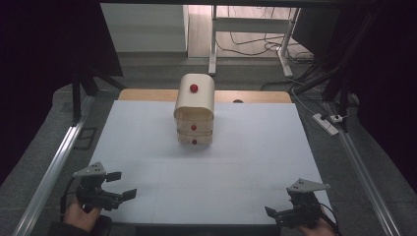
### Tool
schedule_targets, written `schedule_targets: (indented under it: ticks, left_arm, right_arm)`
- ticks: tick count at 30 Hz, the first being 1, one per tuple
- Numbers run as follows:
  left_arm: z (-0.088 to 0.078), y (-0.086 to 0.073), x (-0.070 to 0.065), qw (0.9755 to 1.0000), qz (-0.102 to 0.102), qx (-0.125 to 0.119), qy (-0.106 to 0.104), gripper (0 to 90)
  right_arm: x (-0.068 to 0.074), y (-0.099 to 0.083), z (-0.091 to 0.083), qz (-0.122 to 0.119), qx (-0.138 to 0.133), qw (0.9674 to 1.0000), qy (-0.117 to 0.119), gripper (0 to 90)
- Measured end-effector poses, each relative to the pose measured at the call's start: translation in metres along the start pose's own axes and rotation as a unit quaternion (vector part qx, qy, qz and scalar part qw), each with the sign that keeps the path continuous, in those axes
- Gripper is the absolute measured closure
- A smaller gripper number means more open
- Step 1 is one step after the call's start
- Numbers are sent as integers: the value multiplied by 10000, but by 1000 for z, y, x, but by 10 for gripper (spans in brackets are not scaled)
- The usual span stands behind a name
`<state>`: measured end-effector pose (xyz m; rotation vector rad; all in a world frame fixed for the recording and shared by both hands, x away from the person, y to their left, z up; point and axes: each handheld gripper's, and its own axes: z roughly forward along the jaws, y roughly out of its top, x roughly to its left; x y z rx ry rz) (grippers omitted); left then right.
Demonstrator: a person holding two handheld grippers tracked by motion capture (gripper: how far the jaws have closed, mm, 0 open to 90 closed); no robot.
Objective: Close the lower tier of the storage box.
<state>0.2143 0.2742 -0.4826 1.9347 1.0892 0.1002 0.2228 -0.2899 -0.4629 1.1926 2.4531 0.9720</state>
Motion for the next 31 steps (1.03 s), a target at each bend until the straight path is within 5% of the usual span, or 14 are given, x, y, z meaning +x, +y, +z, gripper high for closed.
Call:
schedule_targets:
  ticks: [11, 31]
  left_arm:
    - [-7, -5, 0, 9997, 34, 56, 235, 2]
    - [-13, -11, -3, 9990, 59, 303, 312, 1]
  right_arm:
    - [0, 0, 0, -5, 2, 10000, 6, 0]
    - [1, 0, 1, -32, 39, 10000, -30, 0]
